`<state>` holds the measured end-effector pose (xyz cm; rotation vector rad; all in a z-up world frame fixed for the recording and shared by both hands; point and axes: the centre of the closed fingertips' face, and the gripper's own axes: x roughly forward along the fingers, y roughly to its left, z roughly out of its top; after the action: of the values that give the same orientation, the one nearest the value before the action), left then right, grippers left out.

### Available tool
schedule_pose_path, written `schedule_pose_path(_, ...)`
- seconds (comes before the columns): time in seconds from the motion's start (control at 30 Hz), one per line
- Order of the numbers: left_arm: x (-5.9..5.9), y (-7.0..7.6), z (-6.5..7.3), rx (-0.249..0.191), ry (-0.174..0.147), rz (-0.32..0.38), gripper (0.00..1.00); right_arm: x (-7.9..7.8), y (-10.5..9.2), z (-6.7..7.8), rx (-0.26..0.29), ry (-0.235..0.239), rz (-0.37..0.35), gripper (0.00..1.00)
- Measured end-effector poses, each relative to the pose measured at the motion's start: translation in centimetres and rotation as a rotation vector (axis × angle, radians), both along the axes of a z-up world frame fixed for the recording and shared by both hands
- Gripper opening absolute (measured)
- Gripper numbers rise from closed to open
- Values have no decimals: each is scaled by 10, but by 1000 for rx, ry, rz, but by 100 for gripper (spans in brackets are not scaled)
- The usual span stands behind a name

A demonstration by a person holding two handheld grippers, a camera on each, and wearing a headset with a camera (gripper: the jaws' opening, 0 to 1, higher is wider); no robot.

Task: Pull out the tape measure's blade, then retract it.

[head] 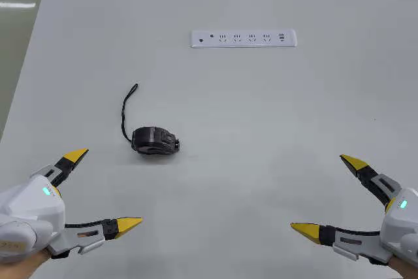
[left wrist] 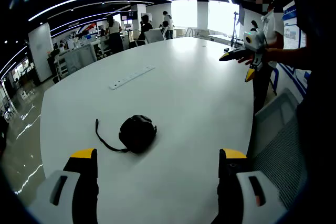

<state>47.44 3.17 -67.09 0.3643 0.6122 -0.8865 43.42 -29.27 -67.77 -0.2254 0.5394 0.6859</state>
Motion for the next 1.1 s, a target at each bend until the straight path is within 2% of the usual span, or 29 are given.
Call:
schedule_pose_path(0.63,6,-1,-5,30,-9,-20,91,1,-4,-4,-13,6,10,95)
schedule_pose_path(1.1,24,2,-14,67,-14,-68,86,14,1,-9,-34,7,69,90)
